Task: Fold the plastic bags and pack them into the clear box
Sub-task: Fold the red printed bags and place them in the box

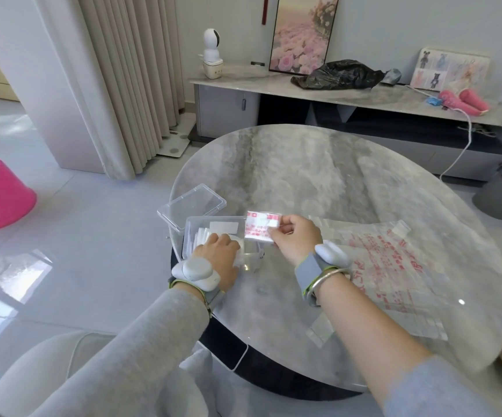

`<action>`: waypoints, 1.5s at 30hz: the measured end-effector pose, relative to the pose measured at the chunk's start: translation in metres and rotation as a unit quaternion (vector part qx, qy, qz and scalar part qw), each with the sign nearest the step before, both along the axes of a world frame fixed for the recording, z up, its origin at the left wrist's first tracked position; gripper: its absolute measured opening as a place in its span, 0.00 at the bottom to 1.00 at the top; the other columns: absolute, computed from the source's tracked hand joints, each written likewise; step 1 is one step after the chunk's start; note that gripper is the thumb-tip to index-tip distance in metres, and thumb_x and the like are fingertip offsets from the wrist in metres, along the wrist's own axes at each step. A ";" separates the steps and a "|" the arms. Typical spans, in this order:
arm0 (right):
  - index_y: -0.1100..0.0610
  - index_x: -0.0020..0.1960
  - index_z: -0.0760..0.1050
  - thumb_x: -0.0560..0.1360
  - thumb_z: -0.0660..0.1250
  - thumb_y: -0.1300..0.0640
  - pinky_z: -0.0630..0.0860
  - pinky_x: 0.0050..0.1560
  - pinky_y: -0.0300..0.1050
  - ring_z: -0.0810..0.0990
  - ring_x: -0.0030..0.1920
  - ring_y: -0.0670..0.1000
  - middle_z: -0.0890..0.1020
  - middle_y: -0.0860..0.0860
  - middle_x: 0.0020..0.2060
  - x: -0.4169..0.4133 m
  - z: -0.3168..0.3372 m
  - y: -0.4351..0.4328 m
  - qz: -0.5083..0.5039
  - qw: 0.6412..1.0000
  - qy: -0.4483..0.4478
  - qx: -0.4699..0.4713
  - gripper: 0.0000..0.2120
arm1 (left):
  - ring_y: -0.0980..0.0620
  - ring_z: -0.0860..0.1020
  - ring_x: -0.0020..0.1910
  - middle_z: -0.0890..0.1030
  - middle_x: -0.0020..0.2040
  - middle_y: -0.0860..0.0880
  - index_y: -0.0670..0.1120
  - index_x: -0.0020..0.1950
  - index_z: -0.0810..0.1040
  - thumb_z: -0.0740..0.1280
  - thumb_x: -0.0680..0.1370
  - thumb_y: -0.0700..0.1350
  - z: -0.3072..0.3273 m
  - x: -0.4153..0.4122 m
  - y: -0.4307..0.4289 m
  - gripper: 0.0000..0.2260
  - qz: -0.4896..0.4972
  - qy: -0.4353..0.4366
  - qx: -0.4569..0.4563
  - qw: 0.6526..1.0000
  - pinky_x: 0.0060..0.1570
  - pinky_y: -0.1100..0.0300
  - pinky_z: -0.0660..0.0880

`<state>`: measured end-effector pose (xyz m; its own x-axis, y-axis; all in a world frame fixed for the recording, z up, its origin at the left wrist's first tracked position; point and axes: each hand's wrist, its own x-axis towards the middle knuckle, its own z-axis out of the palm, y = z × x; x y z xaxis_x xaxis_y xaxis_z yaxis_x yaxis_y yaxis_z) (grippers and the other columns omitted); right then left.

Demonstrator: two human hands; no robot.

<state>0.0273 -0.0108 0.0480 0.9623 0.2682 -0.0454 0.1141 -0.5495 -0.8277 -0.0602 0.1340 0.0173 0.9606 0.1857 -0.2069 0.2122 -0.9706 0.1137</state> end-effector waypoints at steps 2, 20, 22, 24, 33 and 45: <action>0.50 0.47 0.77 0.72 0.69 0.53 0.76 0.48 0.43 0.82 0.46 0.52 0.82 0.45 0.40 0.003 0.007 0.009 0.039 0.993 -0.049 -0.100 0.04 | 0.47 0.66 0.67 0.68 0.68 0.48 0.48 0.70 0.68 0.62 0.79 0.50 0.000 -0.002 -0.005 0.20 0.000 -0.001 -0.008 1.000 0.58 0.53 0.72; 0.60 0.61 0.70 0.75 0.62 0.62 0.67 0.42 0.44 0.77 0.55 0.59 0.80 0.58 0.54 -0.003 0.021 0.062 0.190 0.865 -0.199 -0.420 0.15 | 0.45 0.68 0.65 0.68 0.66 0.46 0.46 0.67 0.68 0.65 0.78 0.56 0.005 -0.017 -0.002 0.22 0.058 -0.047 0.058 0.996 0.62 0.54 0.66; 0.59 0.61 0.68 0.75 0.62 0.61 0.68 0.41 0.45 0.78 0.51 0.60 0.80 0.58 0.51 -0.001 0.017 0.061 0.186 0.874 -0.198 -0.403 0.14 | 0.45 0.68 0.65 0.68 0.67 0.46 0.46 0.68 0.67 0.65 0.78 0.56 0.004 -0.017 -0.002 0.22 0.058 -0.049 0.054 0.996 0.62 0.54 0.65; 0.58 0.60 0.68 0.76 0.62 0.57 0.69 0.40 0.45 0.79 0.48 0.60 0.81 0.57 0.49 0.001 0.012 0.058 0.179 0.882 -0.195 -0.391 0.13 | 0.45 0.68 0.65 0.68 0.67 0.46 0.46 0.68 0.67 0.65 0.78 0.56 0.003 -0.017 -0.002 0.23 0.058 -0.054 0.052 0.996 0.62 0.55 0.65; 0.54 0.56 0.73 0.77 0.63 0.50 0.70 0.43 0.44 0.78 0.51 0.57 0.80 0.54 0.48 0.007 -0.006 0.057 0.170 0.893 -0.195 -0.368 0.11 | 0.45 0.65 0.67 0.66 0.68 0.47 0.47 0.70 0.66 0.67 0.76 0.55 0.004 -0.016 -0.004 0.25 0.051 -0.096 0.065 0.992 0.64 0.55 0.63; 0.42 0.50 0.81 0.75 0.64 0.49 0.67 0.42 0.40 0.74 0.55 0.47 0.81 0.45 0.50 0.015 -0.019 0.046 0.199 0.908 -0.180 -0.322 0.08 | 0.45 0.66 0.66 0.66 0.68 0.47 0.48 0.70 0.66 0.67 0.76 0.52 0.001 -0.015 -0.004 0.24 0.054 -0.084 0.063 0.993 0.63 0.55 0.64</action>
